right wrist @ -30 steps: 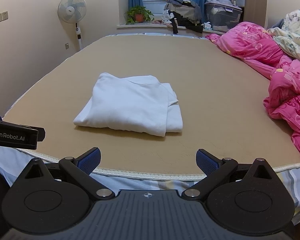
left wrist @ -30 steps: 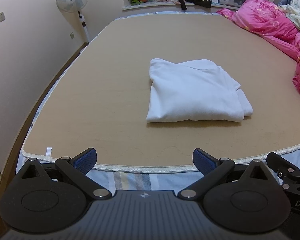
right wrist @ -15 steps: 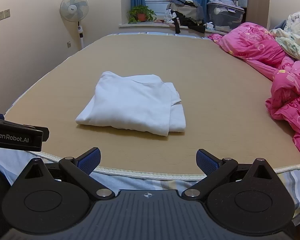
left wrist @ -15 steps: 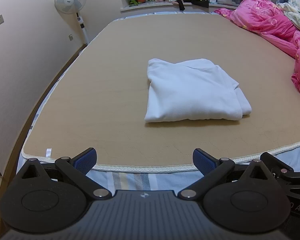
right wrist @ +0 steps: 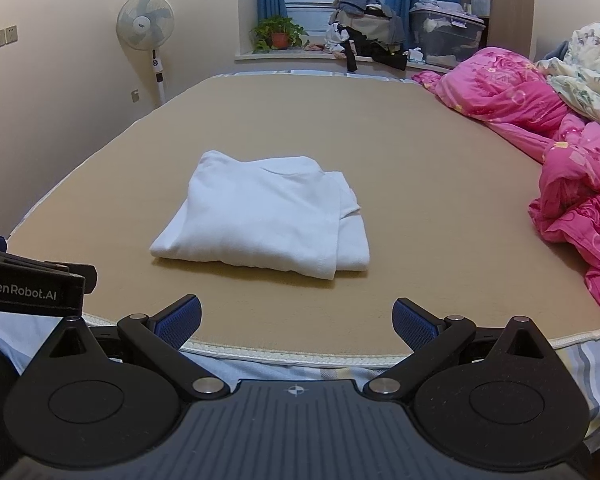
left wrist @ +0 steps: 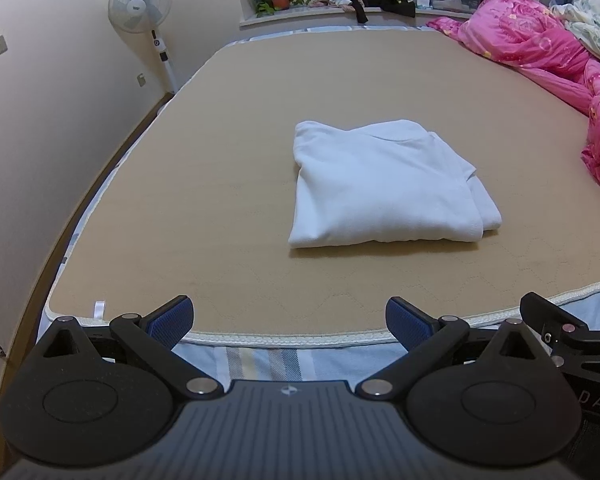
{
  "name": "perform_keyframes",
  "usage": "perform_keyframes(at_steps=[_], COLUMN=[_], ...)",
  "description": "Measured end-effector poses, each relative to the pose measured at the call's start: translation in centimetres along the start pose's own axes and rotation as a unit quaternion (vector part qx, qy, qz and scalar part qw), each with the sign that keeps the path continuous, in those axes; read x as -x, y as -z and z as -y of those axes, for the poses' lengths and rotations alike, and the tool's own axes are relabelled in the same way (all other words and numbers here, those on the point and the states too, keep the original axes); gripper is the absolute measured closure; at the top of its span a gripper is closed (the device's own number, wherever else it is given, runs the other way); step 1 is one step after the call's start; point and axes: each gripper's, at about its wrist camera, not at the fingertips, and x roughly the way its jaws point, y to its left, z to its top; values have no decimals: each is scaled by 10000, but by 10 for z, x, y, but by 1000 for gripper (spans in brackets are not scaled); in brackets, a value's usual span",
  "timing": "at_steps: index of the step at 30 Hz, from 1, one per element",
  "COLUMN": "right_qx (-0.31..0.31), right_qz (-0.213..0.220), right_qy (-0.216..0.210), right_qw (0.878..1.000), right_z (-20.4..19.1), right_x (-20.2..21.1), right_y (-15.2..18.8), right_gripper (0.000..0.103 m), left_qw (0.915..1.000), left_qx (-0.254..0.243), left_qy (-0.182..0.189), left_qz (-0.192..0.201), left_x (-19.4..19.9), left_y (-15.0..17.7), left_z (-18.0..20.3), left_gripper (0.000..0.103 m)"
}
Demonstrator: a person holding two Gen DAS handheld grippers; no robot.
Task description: Fold small clothes
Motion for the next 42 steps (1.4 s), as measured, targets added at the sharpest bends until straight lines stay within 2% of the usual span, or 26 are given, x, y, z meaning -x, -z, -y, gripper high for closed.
perform_keyframes(at_steps=[38, 42], right_qx=[27, 25], right_qz=[2, 1], right_qy=[-39, -38], right_qw=[10000, 10000], right_z=[-1, -1], right_x=[-1, -1], right_y=[0, 0], right_gripper=[1, 1], left_qw=[9998, 9994], left_qx=[-148, -219], left_qy=[-95, -202], left_qz=[75, 158], left_x=[3, 3], left_y=[2, 4], left_z=[3, 5], left_gripper=[1, 1])
